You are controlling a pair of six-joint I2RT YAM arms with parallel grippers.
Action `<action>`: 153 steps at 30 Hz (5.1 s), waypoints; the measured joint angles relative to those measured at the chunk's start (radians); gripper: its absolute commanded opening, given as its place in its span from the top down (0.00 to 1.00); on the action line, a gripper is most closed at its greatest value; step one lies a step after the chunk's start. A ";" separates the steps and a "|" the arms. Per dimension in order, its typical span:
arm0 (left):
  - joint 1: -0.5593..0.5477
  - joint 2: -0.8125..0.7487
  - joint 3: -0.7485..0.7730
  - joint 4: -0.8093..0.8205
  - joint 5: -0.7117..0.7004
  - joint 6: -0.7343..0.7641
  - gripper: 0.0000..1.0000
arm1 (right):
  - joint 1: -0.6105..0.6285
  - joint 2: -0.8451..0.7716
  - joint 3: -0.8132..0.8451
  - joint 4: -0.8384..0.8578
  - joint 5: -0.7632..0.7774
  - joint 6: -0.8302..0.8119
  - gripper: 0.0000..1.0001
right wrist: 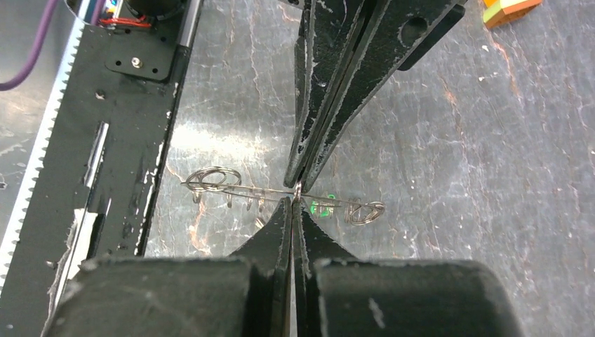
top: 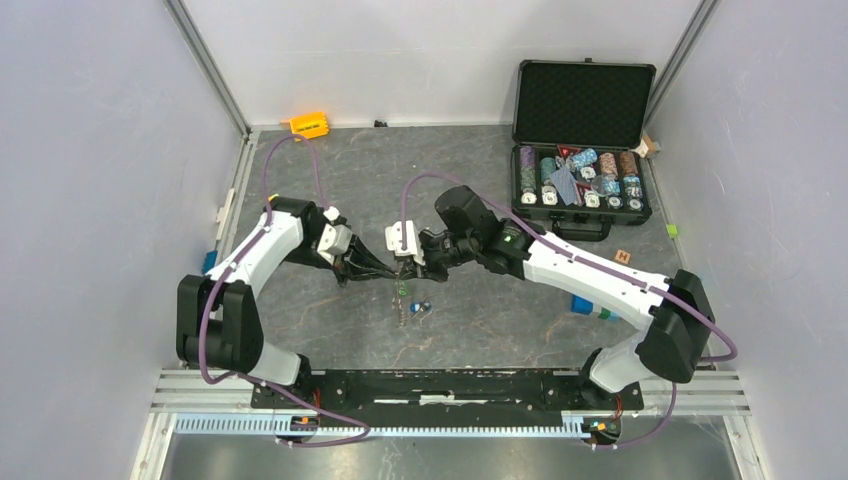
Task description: Put the keys on the keyring
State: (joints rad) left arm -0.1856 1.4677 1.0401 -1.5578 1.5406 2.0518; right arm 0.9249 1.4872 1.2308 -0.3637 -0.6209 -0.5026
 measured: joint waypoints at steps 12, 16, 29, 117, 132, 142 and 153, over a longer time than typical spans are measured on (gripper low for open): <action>0.000 0.000 -0.038 -0.002 0.024 0.001 0.84 | 0.050 0.036 0.131 -0.177 0.142 -0.066 1.00; 0.000 0.000 -0.046 -0.002 0.025 0.001 0.79 | 0.066 0.060 0.176 -0.225 0.174 -0.077 1.00; 0.000 0.000 -0.053 -0.003 0.020 0.003 0.61 | 0.129 0.081 0.228 -0.297 0.301 -0.125 1.00; 0.046 0.023 0.460 0.594 -0.294 -1.036 0.98 | -0.135 -0.035 0.042 -0.056 -0.083 -0.100 0.67; 0.004 -0.191 -0.373 2.491 -0.463 -2.507 0.98 | -0.181 -0.050 0.042 0.013 -0.079 -0.016 0.69; -0.071 -0.190 -0.542 2.980 -0.438 -2.691 0.98 | -0.197 -0.103 0.042 0.003 -0.108 -0.001 0.70; -0.106 -0.197 -0.595 3.017 -0.379 -2.647 0.98 | -0.200 -0.201 0.006 -0.051 -0.213 -0.087 0.71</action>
State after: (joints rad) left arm -0.2913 1.2705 0.4454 1.4593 1.1614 -0.5949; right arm 0.7246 1.2861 1.2373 -0.4145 -0.8337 -0.5892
